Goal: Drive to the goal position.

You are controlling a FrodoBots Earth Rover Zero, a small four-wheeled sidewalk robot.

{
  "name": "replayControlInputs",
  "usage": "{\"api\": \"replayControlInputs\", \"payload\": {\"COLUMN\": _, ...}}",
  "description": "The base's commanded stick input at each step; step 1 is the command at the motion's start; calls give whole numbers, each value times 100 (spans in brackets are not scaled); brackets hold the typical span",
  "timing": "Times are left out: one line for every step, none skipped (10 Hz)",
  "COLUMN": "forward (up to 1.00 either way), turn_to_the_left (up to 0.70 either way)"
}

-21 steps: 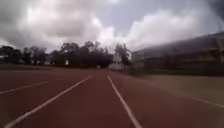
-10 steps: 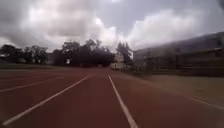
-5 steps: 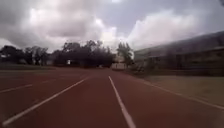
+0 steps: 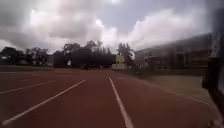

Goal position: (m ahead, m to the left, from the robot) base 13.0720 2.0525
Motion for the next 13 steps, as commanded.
{"api": "replayControlInputs", "payload": {"forward": 70, "turn_to_the_left": 0}}
{"api": "replayControlInputs", "payload": {"forward": 70, "turn_to_the_left": 0}}
{"api": "replayControlInputs", "payload": {"forward": 70, "turn_to_the_left": 0}}
{"api": "replayControlInputs", "payload": {"forward": 70, "turn_to_the_left": 0}}
{"api": "replayControlInputs", "payload": {"forward": 70, "turn_to_the_left": 0}}
{"api": "replayControlInputs", "payload": {"forward": 70, "turn_to_the_left": 0}}
{"api": "replayControlInputs", "payload": {"forward": 70, "turn_to_the_left": 0}}
{"api": "replayControlInputs", "payload": {"forward": 70, "turn_to_the_left": 0}}
{"api": "replayControlInputs", "payload": {"forward": 70, "turn_to_the_left": 0}}
{"api": "replayControlInputs", "payload": {"forward": 70, "turn_to_the_left": 0}}
{"api": "replayControlInputs", "payload": {"forward": 70, "turn_to_the_left": 0}}
{"api": "replayControlInputs", "payload": {"forward": 70, "turn_to_the_left": 0}}
{"api": "replayControlInputs", "payload": {"forward": 70, "turn_to_the_left": 0}}
